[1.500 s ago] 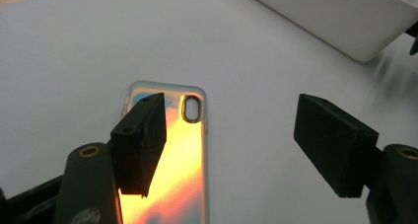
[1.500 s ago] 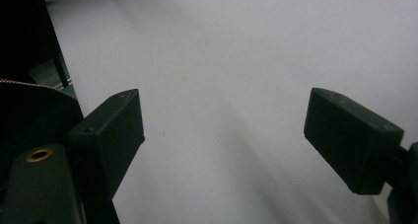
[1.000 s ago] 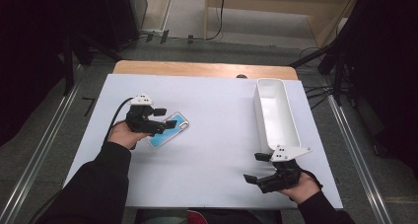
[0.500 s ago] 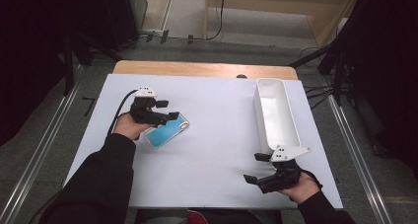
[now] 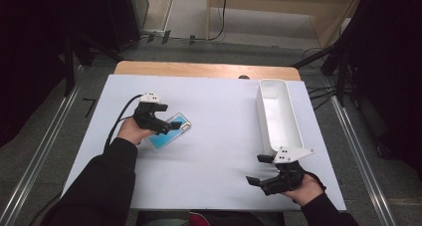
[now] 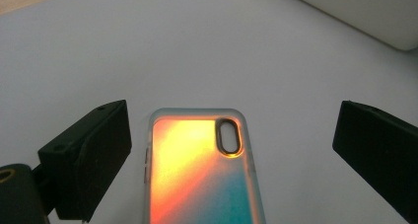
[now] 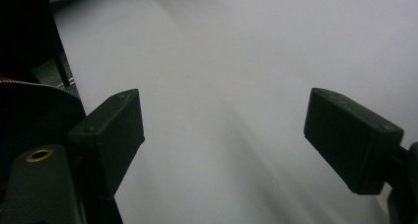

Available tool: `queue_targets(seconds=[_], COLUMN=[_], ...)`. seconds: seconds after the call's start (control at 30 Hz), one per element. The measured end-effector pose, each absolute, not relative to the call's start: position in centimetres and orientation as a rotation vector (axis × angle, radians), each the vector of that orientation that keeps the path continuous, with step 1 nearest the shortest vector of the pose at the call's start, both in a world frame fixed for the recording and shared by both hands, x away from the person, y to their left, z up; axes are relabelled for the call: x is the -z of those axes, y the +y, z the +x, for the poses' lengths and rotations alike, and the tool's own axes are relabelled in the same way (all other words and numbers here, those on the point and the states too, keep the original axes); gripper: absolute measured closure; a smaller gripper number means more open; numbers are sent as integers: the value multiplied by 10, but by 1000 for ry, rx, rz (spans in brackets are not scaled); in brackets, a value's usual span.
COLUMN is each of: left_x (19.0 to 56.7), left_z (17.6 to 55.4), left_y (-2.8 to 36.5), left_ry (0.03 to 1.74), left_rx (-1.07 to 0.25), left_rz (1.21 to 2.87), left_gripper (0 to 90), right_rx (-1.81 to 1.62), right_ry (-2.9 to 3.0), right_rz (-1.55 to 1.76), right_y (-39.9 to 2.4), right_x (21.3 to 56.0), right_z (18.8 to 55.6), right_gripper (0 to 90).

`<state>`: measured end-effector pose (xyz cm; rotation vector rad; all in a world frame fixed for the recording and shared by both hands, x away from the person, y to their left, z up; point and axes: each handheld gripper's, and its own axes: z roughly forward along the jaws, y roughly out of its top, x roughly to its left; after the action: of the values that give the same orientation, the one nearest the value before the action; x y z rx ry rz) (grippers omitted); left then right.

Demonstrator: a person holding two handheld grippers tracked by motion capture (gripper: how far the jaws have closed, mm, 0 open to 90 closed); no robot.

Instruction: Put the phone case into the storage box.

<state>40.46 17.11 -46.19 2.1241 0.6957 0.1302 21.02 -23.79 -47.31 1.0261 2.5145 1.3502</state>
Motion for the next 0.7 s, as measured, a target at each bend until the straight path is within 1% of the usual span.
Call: queue_targets(seconds=[0.33,0.5,0.7], left_x=[472,477,484], left_z=[402,402,400], left_y=[172,171,174], left_ry=[711,709,726], left_rx=[-193,-196,-210], left_rz=[2126,2150,2132], left_gripper=[12,12,12], right_rx=[-1348,-1344,-1344], right_ry=[2517,2520,2522], right_rz=[1022,1027,1022], right_y=[-237,-237,-237], right_x=[473,473,473], right_z=[210,210,210], right_gripper=[141,140,140])
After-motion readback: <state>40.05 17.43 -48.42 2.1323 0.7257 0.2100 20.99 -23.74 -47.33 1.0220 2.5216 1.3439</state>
